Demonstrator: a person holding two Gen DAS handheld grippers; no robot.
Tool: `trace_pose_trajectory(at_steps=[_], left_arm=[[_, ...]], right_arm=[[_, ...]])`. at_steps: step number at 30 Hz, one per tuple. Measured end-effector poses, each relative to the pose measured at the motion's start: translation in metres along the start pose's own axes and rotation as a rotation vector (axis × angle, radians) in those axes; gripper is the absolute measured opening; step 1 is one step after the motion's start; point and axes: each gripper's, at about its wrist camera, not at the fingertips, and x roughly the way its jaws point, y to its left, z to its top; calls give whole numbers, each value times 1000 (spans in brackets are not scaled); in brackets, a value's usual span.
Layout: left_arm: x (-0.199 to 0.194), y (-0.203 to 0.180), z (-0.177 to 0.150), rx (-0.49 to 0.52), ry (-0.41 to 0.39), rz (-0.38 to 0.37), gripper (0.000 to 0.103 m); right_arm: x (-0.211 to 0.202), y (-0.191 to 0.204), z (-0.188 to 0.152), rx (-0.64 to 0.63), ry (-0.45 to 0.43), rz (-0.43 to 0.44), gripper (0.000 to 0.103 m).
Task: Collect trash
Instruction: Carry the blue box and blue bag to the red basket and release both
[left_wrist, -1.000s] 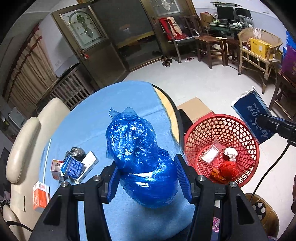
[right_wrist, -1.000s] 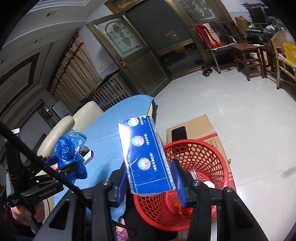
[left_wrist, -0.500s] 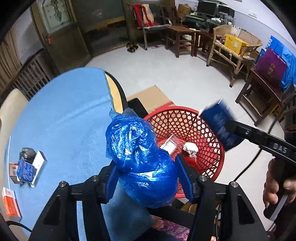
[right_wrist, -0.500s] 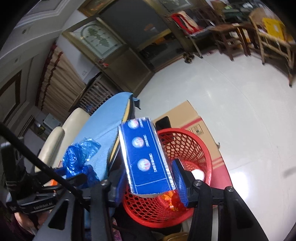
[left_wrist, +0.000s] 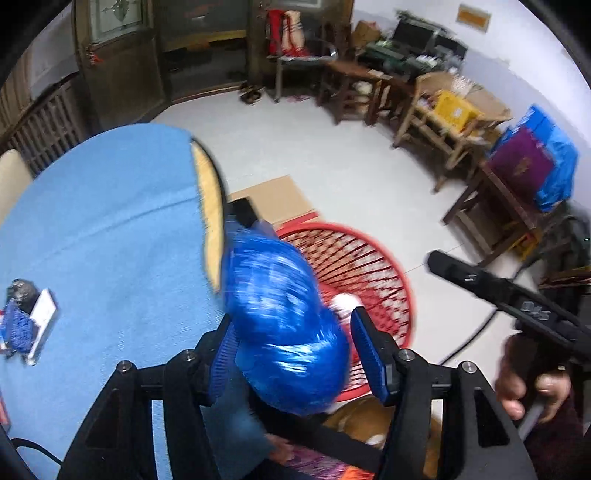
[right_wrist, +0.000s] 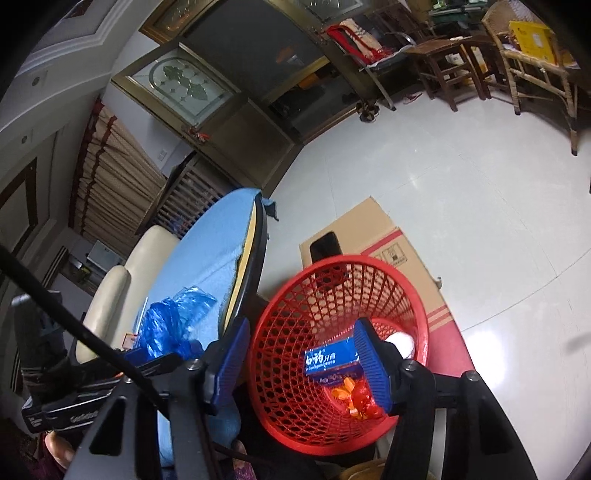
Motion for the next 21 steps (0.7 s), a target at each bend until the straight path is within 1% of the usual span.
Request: trace_pose_trajectory(at_steps=[1, 2, 3, 4, 5, 6, 9, 11, 13, 15, 16, 18, 19, 21], left_arm=[[-6, -1, 1, -3, -19, -32, 64], [-10, -1, 2, -3, -33, -44, 66], [-14, 0, 2, -3, -50, -51, 71], [-21, 2, 2, -6, -75, -54, 74], [-29, 6, 2, -15, -106, -52, 75], [-33, 10, 3, -23, -121, -47, 76], [-43, 25, 4, -48, -138, -14, 76], [-55, 45, -6, -72, -166, 22, 76], [-62, 64, -21, -94, -176, 82, 76], [-70, 90, -40, -133, -176, 163, 76], [-76, 109, -55, -165, -175, 224, 76], [-84, 140, -80, -222, -168, 310, 76], [-87, 151, -89, -245, -163, 334, 76], [-98, 184, -117, -322, -148, 401, 76]], right_arm=[[-2, 0, 1, 0, -10, 0, 62], [-5, 0, 3, -1, -20, 0, 62], [-7, 0, 4, -1, -28, -1, 62], [-10, -1, 6, 0, -36, -3, 62], [-12, -1, 7, 0, -41, -3, 62], [-14, 0, 8, 0, -45, -3, 62], [-13, 1, 9, -3, -41, -4, 62], [-13, 4, 9, -5, -35, 3, 62], [-11, 10, 9, -27, -33, 4, 62], [-8, 17, 7, -51, -25, 2, 62], [-6, 20, 8, -56, -18, 5, 62], [0, 28, 7, -63, -4, 17, 62], [3, 34, 8, -69, 2, 28, 62], [12, 50, 8, -97, 19, 47, 62]])
